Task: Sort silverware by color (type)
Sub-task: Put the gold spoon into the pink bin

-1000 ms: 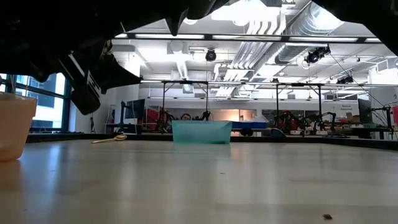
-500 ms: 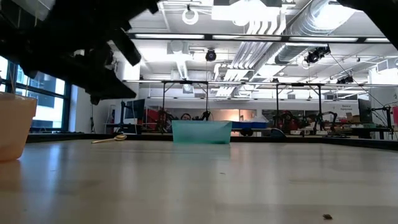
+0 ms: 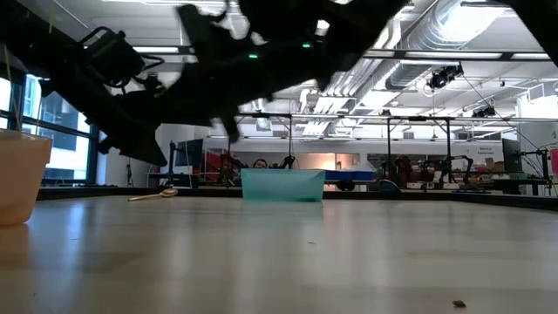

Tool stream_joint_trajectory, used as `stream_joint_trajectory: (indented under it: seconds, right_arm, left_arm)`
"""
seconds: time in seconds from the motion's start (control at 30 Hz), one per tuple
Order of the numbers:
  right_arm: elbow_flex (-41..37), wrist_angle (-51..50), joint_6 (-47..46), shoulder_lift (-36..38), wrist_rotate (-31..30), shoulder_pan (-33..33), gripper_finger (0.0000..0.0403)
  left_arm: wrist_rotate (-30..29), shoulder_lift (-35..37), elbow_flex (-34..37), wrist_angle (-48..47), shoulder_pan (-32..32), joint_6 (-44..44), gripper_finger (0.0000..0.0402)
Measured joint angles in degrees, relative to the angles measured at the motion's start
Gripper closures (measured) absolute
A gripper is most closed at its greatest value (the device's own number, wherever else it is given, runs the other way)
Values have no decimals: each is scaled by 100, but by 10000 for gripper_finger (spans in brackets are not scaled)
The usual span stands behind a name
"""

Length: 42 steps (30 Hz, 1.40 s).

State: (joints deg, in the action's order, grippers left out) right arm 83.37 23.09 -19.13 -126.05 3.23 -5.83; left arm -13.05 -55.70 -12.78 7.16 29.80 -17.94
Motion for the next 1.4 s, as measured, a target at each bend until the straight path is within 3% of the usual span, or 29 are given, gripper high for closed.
stream_joint_trajectory:
  seconds: [0.13, 0.33, 0.6, 0.73, 0.93, 1.17, 1.4]
  right_arm:
    - [-921, -4, 79, 762, -206, 125, 403]
    - [-2142, 8, 188, 1850, -749, 209, 403]
    - [-3297, 189, 59, 2743, -1301, 207, 403]
    - [-3529, 248, -142, 2922, -1374, 204, 403]
    - [-3595, 176, -142, 2974, -1379, 135, 403]
    - [-3595, 136, -112, 2974, -1381, 73, 403]
    - [-3595, 136, -92, 2974, -1380, -76, 403]
  left_arm:
    - [-270, -49, -344, -860, 173, -114, 364]
    - [-614, -416, -422, -1241, 598, -358, 311]
    - [-588, -1539, -419, -187, 1222, -284, 278]
    - [-619, -2147, -465, 502, 1345, -285, 279]
    - [-824, -2451, -662, 337, 1194, -297, 290]
    - [-632, -2652, -873, -14, 1143, -187, 306]
    - [-329, -2643, -913, -398, 1106, 335, 363]
